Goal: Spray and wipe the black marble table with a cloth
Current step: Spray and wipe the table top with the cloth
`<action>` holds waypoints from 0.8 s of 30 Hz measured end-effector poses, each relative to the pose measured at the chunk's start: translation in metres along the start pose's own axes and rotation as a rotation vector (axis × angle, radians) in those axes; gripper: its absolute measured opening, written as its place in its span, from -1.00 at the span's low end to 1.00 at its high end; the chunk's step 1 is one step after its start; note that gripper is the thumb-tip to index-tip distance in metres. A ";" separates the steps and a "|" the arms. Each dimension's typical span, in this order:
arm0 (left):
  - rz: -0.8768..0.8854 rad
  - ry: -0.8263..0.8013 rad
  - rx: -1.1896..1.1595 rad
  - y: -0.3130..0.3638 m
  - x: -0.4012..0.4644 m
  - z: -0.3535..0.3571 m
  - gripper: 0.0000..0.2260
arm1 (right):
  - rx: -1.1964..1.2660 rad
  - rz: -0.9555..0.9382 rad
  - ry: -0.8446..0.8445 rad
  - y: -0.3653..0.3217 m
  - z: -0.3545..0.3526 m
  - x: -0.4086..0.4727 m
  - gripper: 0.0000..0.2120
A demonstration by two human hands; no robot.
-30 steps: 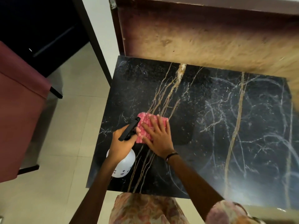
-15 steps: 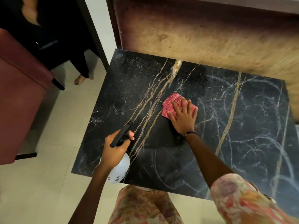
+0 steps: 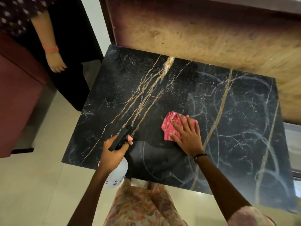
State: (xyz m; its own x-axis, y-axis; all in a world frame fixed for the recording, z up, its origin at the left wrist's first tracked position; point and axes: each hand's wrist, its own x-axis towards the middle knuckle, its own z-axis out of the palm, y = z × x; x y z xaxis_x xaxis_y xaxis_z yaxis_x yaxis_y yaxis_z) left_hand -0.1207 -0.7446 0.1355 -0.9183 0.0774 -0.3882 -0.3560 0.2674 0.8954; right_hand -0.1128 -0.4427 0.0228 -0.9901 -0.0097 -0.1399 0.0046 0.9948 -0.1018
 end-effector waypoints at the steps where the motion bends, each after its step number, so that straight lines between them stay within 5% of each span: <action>1: -0.016 0.007 -0.008 -0.001 -0.004 0.002 -0.79 | 0.024 0.065 -0.005 -0.006 -0.001 0.011 -0.41; 4: -0.031 0.011 -0.031 -0.005 -0.014 0.009 -0.75 | 0.072 0.147 0.015 -0.041 -0.002 0.039 -0.40; 9: -0.070 0.010 -0.051 -0.014 -0.025 0.015 -0.80 | 0.008 -0.128 0.020 -0.093 0.012 0.016 -0.44; 14: -0.089 0.040 -0.044 -0.013 -0.038 0.016 -0.79 | -0.044 -0.277 -0.003 -0.063 0.022 -0.060 -0.43; 19: -0.098 0.078 -0.062 -0.021 -0.051 0.009 -0.78 | -0.052 -0.171 0.021 -0.012 0.014 -0.045 -0.43; 24: -0.075 0.127 -0.039 -0.035 -0.060 0.001 -0.73 | 0.011 -0.037 0.021 -0.068 0.011 -0.005 -0.44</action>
State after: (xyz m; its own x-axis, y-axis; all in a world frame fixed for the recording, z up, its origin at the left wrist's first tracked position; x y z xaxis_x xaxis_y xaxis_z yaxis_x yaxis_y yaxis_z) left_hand -0.0532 -0.7573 0.1275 -0.9025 -0.0637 -0.4260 -0.4286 0.2302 0.8737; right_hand -0.1070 -0.5116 0.0191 -0.9923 -0.0439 -0.1155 -0.0302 0.9926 -0.1175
